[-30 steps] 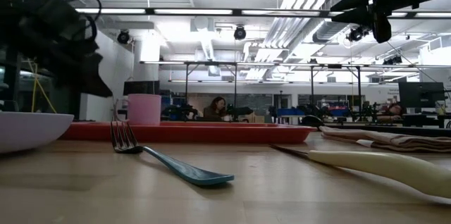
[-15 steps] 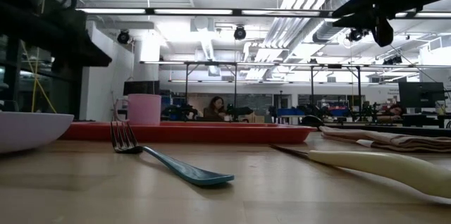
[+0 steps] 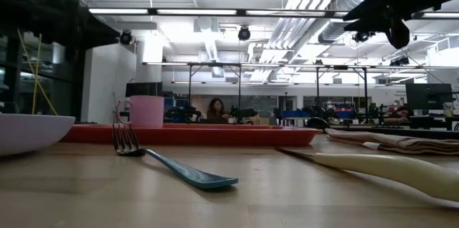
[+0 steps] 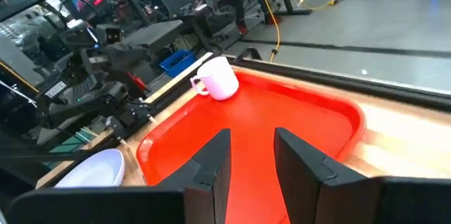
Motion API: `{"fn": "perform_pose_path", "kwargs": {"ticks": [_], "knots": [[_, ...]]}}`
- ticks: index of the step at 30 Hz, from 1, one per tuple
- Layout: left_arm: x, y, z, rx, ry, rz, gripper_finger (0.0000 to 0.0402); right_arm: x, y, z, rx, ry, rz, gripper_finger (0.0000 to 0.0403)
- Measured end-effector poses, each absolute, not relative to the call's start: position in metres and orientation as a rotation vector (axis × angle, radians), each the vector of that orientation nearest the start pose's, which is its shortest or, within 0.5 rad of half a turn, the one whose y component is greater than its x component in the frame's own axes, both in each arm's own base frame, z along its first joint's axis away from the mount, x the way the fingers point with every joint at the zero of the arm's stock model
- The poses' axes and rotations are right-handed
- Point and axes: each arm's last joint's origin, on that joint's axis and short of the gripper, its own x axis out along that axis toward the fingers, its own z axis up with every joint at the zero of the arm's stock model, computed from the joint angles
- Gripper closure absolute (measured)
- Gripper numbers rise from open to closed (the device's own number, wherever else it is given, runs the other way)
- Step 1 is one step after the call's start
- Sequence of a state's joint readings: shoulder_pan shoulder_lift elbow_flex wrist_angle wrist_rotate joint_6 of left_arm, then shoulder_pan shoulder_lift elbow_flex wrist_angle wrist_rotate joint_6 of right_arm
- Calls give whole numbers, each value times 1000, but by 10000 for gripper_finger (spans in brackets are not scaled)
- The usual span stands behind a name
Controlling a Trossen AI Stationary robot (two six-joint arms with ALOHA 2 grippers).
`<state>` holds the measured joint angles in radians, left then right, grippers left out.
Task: Set up tray
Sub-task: Put the purple plate on the red serving tray to the bottom right of the pink mug
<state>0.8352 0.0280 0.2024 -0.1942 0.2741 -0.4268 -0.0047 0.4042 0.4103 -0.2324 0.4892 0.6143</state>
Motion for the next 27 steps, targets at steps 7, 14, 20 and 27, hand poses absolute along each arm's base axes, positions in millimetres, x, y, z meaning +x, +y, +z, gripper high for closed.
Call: {"fn": "perform_pose_path", "kwargs": {"ticks": [7,14,20,27], "knots": [[63,53,215,-439,-135,485,280,111,-5,244,548,90,-548,315],[70,45,219,-436,-171,436,280,111,4,239,563,115,-565,315],[78,37,219,-447,-158,415,280,114,9,236,549,123,-592,315],[95,27,223,-449,-155,365,280,116,14,231,539,150,-615,315]]}}
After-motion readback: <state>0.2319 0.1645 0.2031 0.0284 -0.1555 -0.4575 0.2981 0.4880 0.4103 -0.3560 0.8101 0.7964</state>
